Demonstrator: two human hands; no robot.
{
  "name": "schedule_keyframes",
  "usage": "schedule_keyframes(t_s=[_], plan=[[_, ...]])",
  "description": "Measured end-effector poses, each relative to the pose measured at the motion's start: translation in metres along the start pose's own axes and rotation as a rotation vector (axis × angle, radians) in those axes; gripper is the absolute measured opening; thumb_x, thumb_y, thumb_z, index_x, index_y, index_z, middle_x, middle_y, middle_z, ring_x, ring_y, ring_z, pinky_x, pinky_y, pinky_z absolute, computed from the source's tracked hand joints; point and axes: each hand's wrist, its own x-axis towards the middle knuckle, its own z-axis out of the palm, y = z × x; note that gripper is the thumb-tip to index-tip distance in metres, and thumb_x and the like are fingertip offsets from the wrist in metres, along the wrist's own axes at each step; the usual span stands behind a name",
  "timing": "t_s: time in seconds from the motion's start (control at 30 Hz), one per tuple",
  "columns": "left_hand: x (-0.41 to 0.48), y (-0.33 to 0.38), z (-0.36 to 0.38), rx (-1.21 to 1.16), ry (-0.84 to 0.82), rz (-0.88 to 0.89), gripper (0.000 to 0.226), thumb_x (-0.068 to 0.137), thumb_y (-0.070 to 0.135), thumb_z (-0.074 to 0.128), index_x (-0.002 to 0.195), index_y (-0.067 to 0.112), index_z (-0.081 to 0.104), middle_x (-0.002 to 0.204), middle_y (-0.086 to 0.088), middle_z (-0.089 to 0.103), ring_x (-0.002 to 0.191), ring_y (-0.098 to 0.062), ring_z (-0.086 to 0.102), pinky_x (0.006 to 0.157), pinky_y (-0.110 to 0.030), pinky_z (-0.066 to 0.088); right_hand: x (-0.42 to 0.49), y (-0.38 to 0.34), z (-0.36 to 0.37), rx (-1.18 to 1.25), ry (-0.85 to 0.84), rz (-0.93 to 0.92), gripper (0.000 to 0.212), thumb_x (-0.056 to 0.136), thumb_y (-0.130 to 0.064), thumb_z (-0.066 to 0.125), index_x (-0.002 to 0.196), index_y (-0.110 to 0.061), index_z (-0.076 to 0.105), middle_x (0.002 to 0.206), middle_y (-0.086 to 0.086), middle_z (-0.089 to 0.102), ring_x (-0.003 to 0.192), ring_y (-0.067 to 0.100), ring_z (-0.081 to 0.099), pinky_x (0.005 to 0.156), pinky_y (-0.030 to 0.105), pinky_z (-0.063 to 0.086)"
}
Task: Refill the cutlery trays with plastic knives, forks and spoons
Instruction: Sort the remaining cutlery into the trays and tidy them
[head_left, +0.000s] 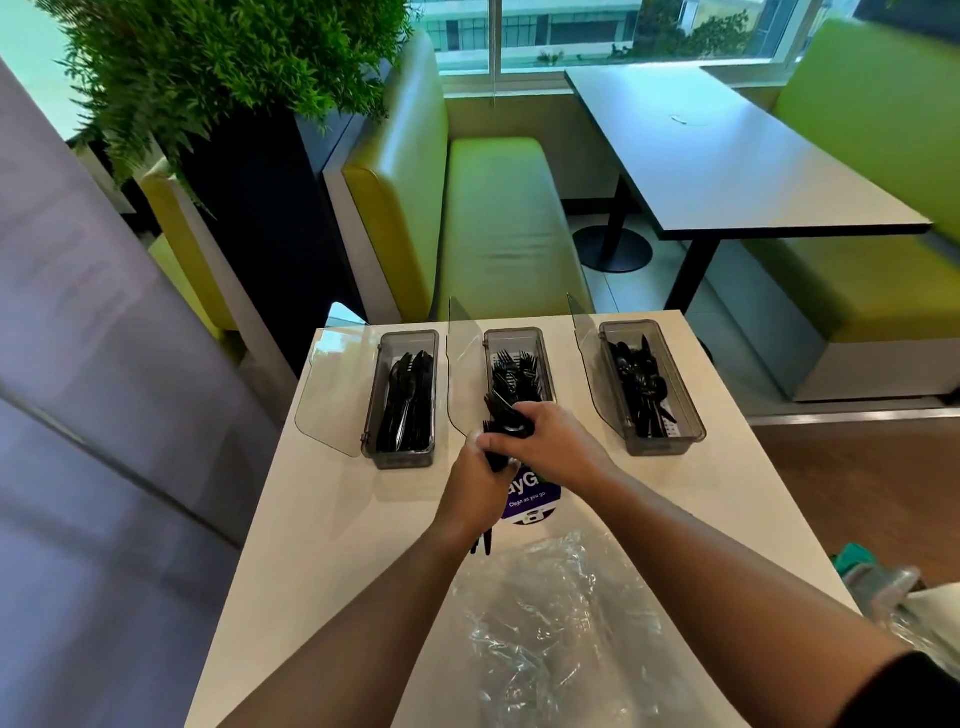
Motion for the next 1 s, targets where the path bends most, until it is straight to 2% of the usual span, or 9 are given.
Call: schedule_keyframes(t_s=[0.2,0.3,0.37,0.47,0.53,0.67,0.83,0.93,1.0], plan=[[0.002,0.000,0.002,0.094,0.024,-0.048,0.027,0.093,0.015,0.067,0.113,0.016,0.049,0.100,0.001,0.068,0.092,-0.014,0.068,0.073,-0.034,0.057,0.008,0.011,0.004,-0.019,0.071,0.006,0.010,0.085,-0.041,0.075,0.089,-0.032,0.072,0.081,-0.010,0.073,0.076,0.008,0.069,0.075,0.041,0.059],[0.001,0.003,0.003,0.109,0.007,-0.049,0.031,0.092,0.016,0.069,0.114,0.015,0.048,0.098,0.001,0.066,0.088,-0.014,0.066,0.070,-0.032,0.054,0.013,0.013,0.003,0.138,0.060,0.055,0.004,0.087,-0.027,0.076,0.088,-0.028,0.072,0.086,-0.006,0.075,0.083,0.010,0.071,0.085,0.042,0.059],[0.002,0.004,0.003,0.060,-0.021,-0.065,0.032,0.091,0.015,0.069,0.115,0.016,0.048,0.101,-0.003,0.067,0.089,-0.019,0.068,0.073,-0.038,0.058,0.015,0.013,0.000,0.258,0.044,0.122,0.005,0.089,-0.018,0.075,0.087,-0.021,0.071,0.086,0.000,0.075,0.085,0.015,0.073,0.089,0.043,0.058],[0.002,0.005,0.002,-0.017,-0.055,-0.093,0.032,0.091,0.018,0.069,0.114,0.023,0.048,0.103,-0.010,0.069,0.075,-0.021,0.066,0.058,-0.036,0.052,0.017,0.014,-0.006,0.380,0.033,0.171,0.004,0.093,-0.015,0.071,0.094,-0.011,0.068,0.095,0.011,0.075,0.092,0.025,0.074,0.089,0.049,0.059],[0.002,0.006,0.001,-0.035,-0.076,-0.102,0.032,0.092,0.019,0.068,0.116,0.025,0.047,0.104,-0.010,0.069,0.071,-0.020,0.063,0.056,-0.033,0.048,0.018,0.015,-0.010,0.472,0.060,0.179,0.006,0.095,-0.015,0.067,0.099,-0.010,0.067,0.100,0.013,0.075,0.094,0.025,0.074,0.088,0.051,0.059],[0.000,0.007,0.002,-0.057,-0.096,-0.119,0.037,0.093,0.022,0.068,0.122,0.027,0.046,0.109,-0.004,0.068,0.091,-0.032,0.071,0.065,-0.040,0.055,0.018,0.017,-0.011,0.542,0.097,0.189,0.008,0.098,-0.020,0.064,0.104,-0.015,0.066,0.102,0.011,0.075,0.094,0.025,0.075,0.086,0.052,0.060],[-0.001,0.007,-0.001,-0.085,-0.114,-0.102,0.035,0.096,0.020,0.064,0.124,0.025,0.044,0.115,-0.005,0.067,0.099,-0.023,0.069,0.065,-0.028,0.050,0.013,0.017,-0.007,0.601,0.071,0.184,0.018,0.093,-0.022,0.070,0.106,-0.011,0.066,0.100,0.014,0.076,0.091,0.027,0.076,0.082,0.044,0.062],[-0.001,0.005,0.000,-0.077,-0.128,-0.098,0.035,0.097,0.017,0.063,0.126,0.021,0.044,0.118,-0.004,0.067,0.107,-0.020,0.068,0.081,-0.036,0.058,0.013,0.017,-0.006,0.617,0.040,0.205,0.020,0.089,-0.020,0.075,0.104,-0.009,0.066,0.099,0.015,0.076,0.089,0.027,0.076,0.076,0.038,0.062],[-0.002,0.004,-0.001,-0.070,-0.129,-0.100,0.033,0.097,0.016,0.064,0.123,0.021,0.045,0.118,-0.004,0.068,0.107,-0.019,0.068,0.081,-0.034,0.057,0.015,0.015,-0.009,0.648,0.043,0.229,0.017,0.089,-0.015,0.075,0.102,-0.009,0.066,0.098,0.014,0.076,0.086,0.025,0.077,0.074,0.038,0.063]])
